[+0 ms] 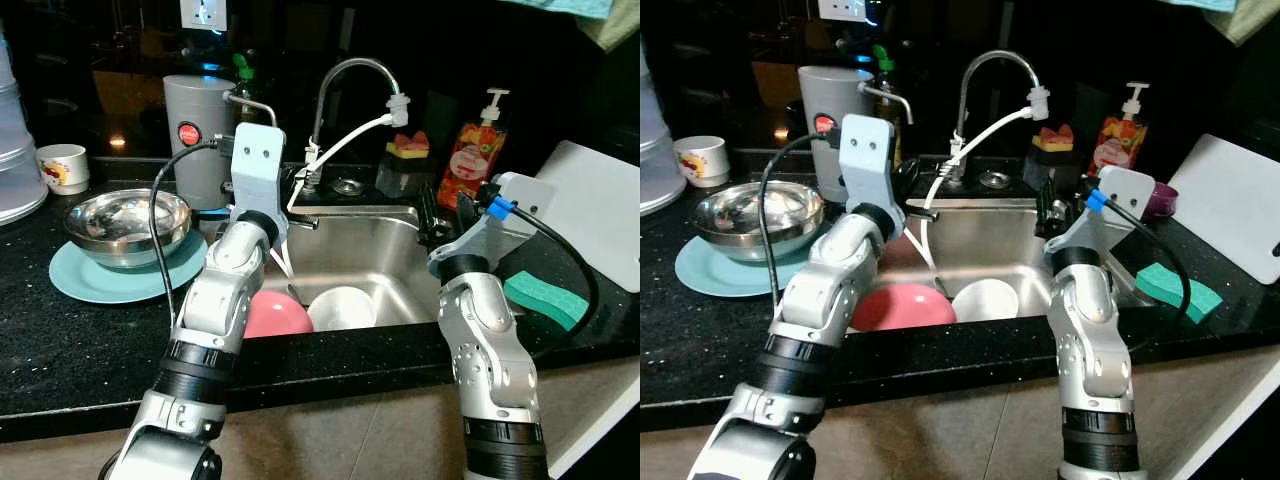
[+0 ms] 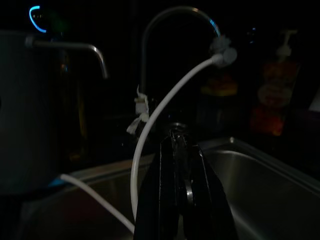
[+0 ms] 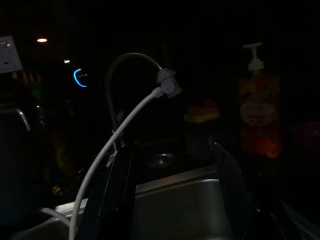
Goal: Kitchen organization
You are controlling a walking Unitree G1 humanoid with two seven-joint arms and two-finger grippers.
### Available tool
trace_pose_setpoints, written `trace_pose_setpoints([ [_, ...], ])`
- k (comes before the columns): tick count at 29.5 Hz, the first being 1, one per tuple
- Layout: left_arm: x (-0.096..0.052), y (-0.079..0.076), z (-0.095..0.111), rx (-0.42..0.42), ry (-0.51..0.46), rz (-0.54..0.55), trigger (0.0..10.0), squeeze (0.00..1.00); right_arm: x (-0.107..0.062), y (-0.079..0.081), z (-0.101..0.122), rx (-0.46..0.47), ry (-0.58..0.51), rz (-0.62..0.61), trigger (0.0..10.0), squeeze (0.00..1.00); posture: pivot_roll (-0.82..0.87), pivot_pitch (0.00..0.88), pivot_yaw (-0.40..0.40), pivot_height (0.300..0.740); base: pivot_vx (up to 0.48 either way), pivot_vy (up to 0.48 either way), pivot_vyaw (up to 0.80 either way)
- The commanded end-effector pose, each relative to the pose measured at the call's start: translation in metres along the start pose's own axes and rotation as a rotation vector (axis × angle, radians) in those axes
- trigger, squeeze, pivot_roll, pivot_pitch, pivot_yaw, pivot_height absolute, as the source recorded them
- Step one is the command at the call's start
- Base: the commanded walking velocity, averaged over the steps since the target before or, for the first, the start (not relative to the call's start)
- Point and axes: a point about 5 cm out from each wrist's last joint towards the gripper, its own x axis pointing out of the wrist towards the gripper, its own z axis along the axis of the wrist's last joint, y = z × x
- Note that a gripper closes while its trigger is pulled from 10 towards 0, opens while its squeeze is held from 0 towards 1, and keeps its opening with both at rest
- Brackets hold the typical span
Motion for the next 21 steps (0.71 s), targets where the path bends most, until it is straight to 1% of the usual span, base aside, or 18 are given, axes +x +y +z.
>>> trace_pose_setpoints([
  [1,-0.002,-0.004,-0.006,0.018,0.025,-0.014,10.0,0.0,-0.001,-0.003,0.002,0.01,-0.002,-0.005,10.0,0.0,0.12,0.019,-0.108,0.74,0.0,0.0,0.0],
  [4,-0.004,-0.005,-0.01,0.038,0.04,-0.015,10.0,0.0,-0.002,-0.002,0.001,0.009,0.005,-0.002,10.0,0.0,0.12,0.02,-0.114,0.74,0.0,0.0,0.0],
  [5,-0.006,-0.007,-0.014,0.06,0.05,-0.017,10.0,0.0,-0.002,-0.002,-0.001,0.006,0.011,0.0,10.0,0.0,0.11,0.02,-0.119,0.74,0.0,0.0,0.0],
  [6,-0.009,-0.008,-0.018,0.062,0.065,-0.019,10.0,0.0,-0.003,-0.001,-0.002,0.001,0.018,0.004,10.0,0.0,0.11,0.02,-0.119,0.74,0.0,0.0,0.0],
  [8,-0.015,-0.008,-0.026,0.041,0.099,-0.016,10.0,0.0,-0.004,0.0,-0.004,-0.012,0.024,0.014,10.0,0.0,0.1,0.022,-0.118,0.74,0.0,0.0,0.0],
  [9,-0.019,-0.008,-0.036,0.002,0.14,-0.015,10.0,0.0,-0.005,0.002,-0.004,-0.025,0.026,0.023,10.0,0.0,0.1,0.023,-0.115,0.74,0.0,0.0,0.0],
  [10,-0.019,-0.008,-0.036,0.002,0.14,-0.015,10.0,0.0,-0.005,0.002,-0.004,-0.025,0.026,0.023,10.0,0.0,0.1,0.023,-0.115,0.74,0.0,0.0,0.0],
  [12,-0.021,-0.007,-0.043,-0.029,0.176,-0.015,10.0,0.0,-0.005,0.002,-0.006,-0.037,0.028,0.028,10.0,0.0,0.1,0.025,-0.113,0.74,0.0,0.0,0.0],
  [14,-0.019,-0.004,-0.049,-0.062,0.208,-0.015,10.0,0.0,-0.008,0.004,-0.008,-0.062,0.031,0.046,10.0,0.0,0.09,0.026,-0.107,0.74,0.0,0.0,0.0],
  [15,-0.014,-0.002,-0.051,-0.085,0.225,-0.022,10.0,0.0,-0.011,0.007,-0.01,-0.093,0.034,0.073,10.0,0.0,0.09,0.027,-0.103,0.74,0.0,0.0,0.0],
  [17,-0.011,-0.001,-0.051,-0.081,0.23,-0.028,10.0,0.0,-0.012,0.008,-0.011,-0.103,0.036,0.085,10.0,0.0,0.09,0.026,-0.099,0.74,0.0,0.0,0.0],
  [19,-0.005,0.002,-0.049,-0.05,0.232,-0.033,10.0,0.0,-0.014,0.011,-0.012,-0.122,0.034,0.104,10.0,0.0,0.09,0.026,-0.095,0.74,0.0,0.0,0.0],
  [21,0.0,0.004,-0.046,-0.067,0.229,-0.043,10.0,0.0,-0.015,0.014,-0.012,-0.136,0.027,0.123,10.0,0.0,0.09,0.023,-0.091,0.74,0.0,0.0,0.0],
])
